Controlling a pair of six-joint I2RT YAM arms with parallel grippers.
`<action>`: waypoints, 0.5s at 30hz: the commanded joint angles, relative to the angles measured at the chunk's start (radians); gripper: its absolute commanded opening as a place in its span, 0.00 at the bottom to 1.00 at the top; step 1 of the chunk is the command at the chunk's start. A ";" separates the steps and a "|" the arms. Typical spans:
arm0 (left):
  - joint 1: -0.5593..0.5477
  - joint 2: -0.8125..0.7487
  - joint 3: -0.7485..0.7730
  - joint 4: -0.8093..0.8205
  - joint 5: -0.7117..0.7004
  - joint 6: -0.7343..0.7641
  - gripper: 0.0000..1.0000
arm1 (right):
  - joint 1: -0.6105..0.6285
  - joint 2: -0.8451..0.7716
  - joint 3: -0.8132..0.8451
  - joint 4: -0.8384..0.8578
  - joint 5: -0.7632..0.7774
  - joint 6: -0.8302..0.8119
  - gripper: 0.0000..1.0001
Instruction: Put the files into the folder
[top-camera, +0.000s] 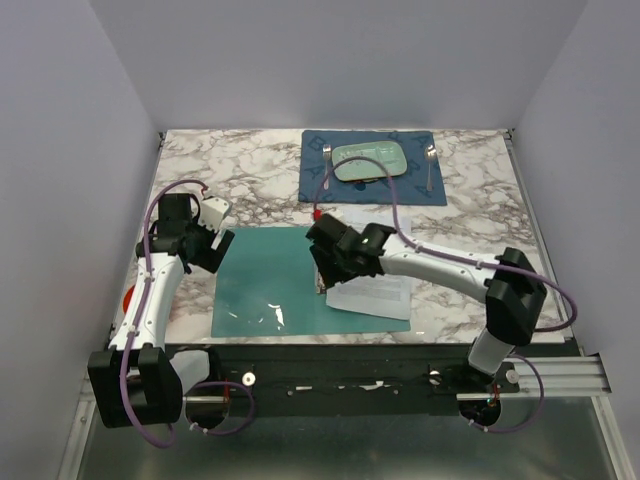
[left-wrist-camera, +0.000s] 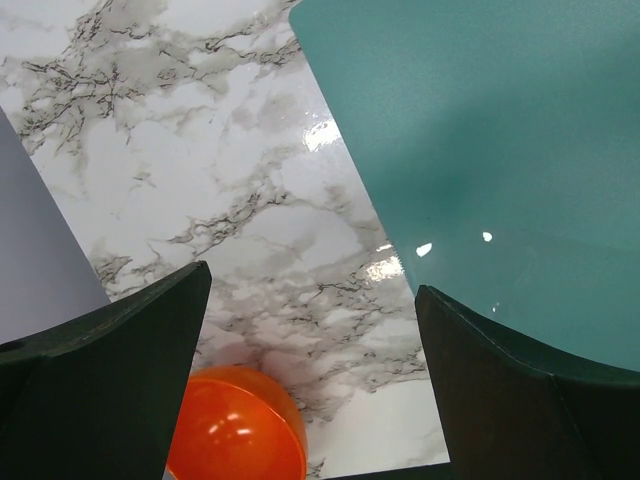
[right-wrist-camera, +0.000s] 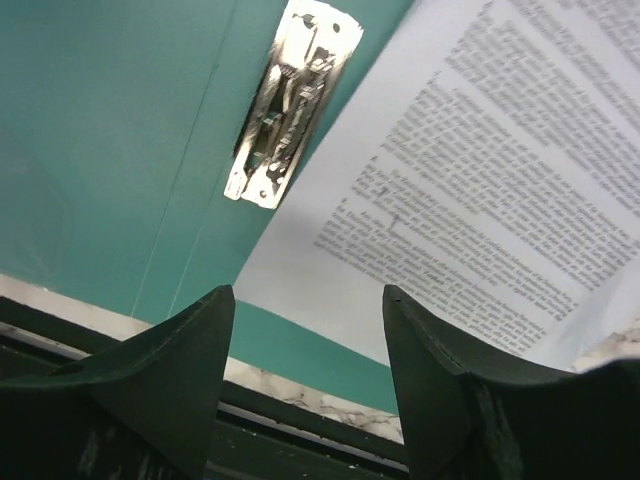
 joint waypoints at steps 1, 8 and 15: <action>-0.004 0.019 -0.018 0.010 -0.014 0.012 0.99 | -0.189 -0.158 -0.067 0.060 -0.051 -0.019 0.70; -0.117 0.170 0.023 0.044 -0.038 -0.033 0.99 | -0.522 -0.259 -0.199 0.126 -0.183 -0.064 0.69; -0.304 0.295 0.083 0.070 -0.089 -0.090 0.99 | -0.692 -0.241 -0.305 0.211 -0.286 -0.087 0.70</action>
